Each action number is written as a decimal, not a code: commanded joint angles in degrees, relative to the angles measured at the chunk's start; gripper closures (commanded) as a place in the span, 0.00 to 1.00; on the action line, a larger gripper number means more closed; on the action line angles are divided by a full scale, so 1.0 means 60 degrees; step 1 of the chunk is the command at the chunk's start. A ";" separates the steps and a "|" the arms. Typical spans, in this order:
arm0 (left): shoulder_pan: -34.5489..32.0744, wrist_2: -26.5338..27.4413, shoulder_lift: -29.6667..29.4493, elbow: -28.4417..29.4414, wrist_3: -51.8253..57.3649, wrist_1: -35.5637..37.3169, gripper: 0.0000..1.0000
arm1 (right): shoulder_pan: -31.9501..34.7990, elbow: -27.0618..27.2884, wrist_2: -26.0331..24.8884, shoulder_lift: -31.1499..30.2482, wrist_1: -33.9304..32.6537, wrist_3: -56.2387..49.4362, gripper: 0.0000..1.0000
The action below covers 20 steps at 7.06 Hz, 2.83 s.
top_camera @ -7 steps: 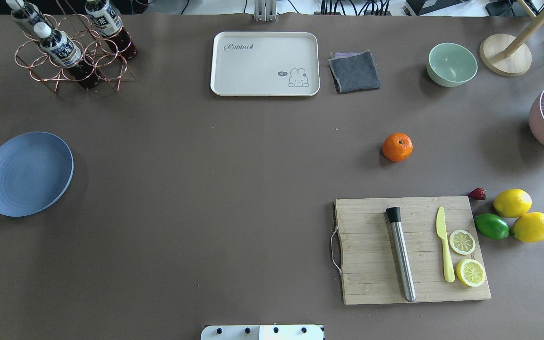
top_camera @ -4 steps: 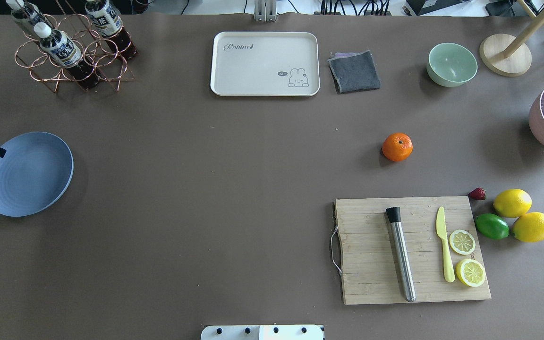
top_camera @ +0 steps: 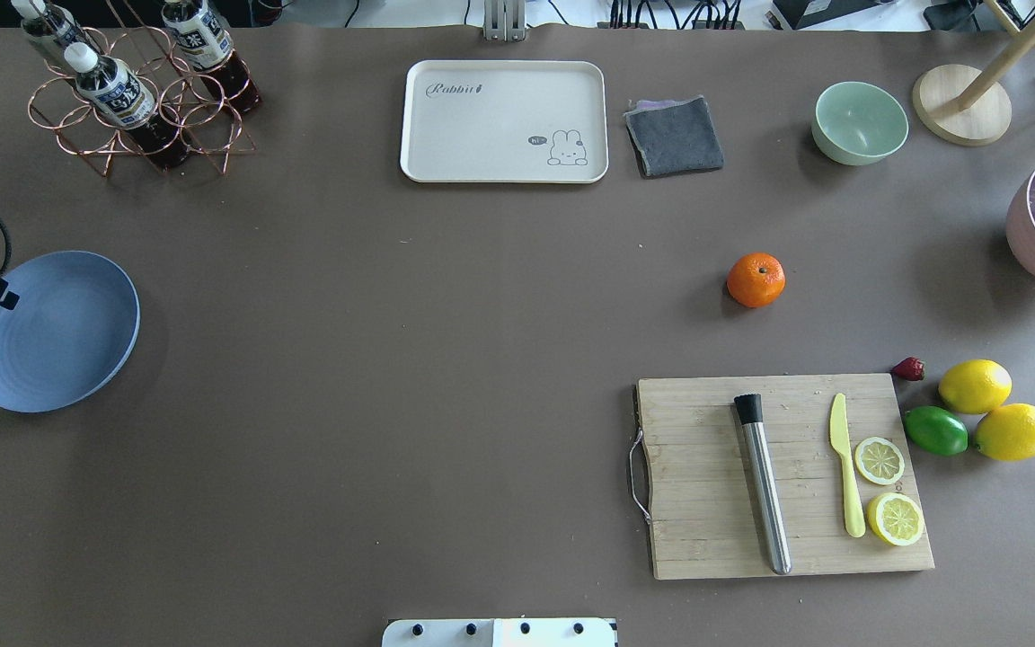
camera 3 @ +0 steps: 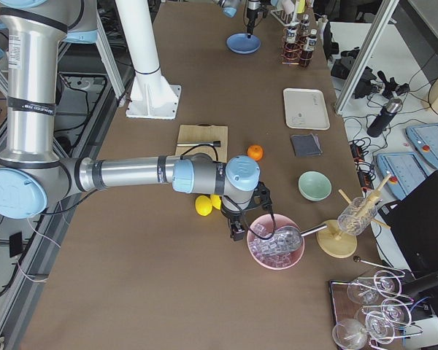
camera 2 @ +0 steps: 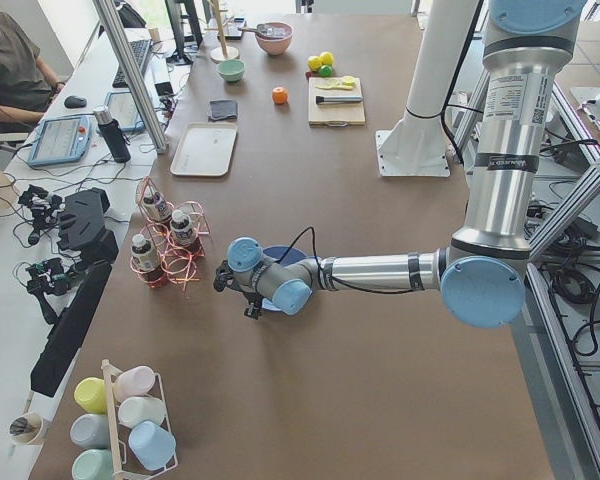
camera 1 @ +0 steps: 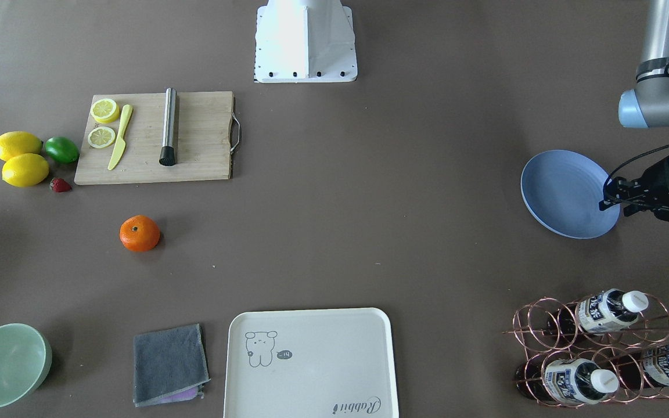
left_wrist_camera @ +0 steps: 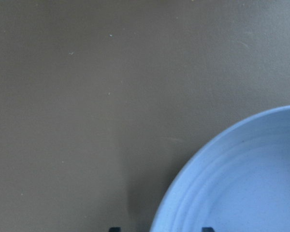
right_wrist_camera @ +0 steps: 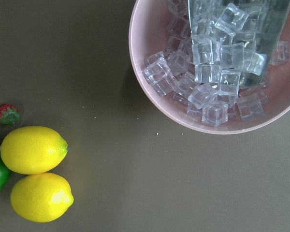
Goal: Pick orange to plate
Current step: 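Move the left gripper toward the blue plate while the right gripper reaches toward the orange, then grasp the orange with the right gripper while the left gripper pushes the plate inward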
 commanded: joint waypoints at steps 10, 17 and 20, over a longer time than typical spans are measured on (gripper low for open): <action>0.1448 -0.0198 -0.0805 -0.3057 -0.6296 0.0074 1.00 | -0.4488 0.0237 -0.0267 0.2862 0.2301 0.8771 0.00; 0.5067 0.3071 -0.1977 -0.4044 -1.0070 0.0132 1.00 | -0.6752 -0.1986 -0.2950 0.4620 0.3847 1.0269 0.00; 0.6313 0.4024 -0.2358 -0.4016 -1.0642 0.0161 1.00 | -0.6811 -0.2501 -0.2953 0.4766 0.4350 1.0269 0.00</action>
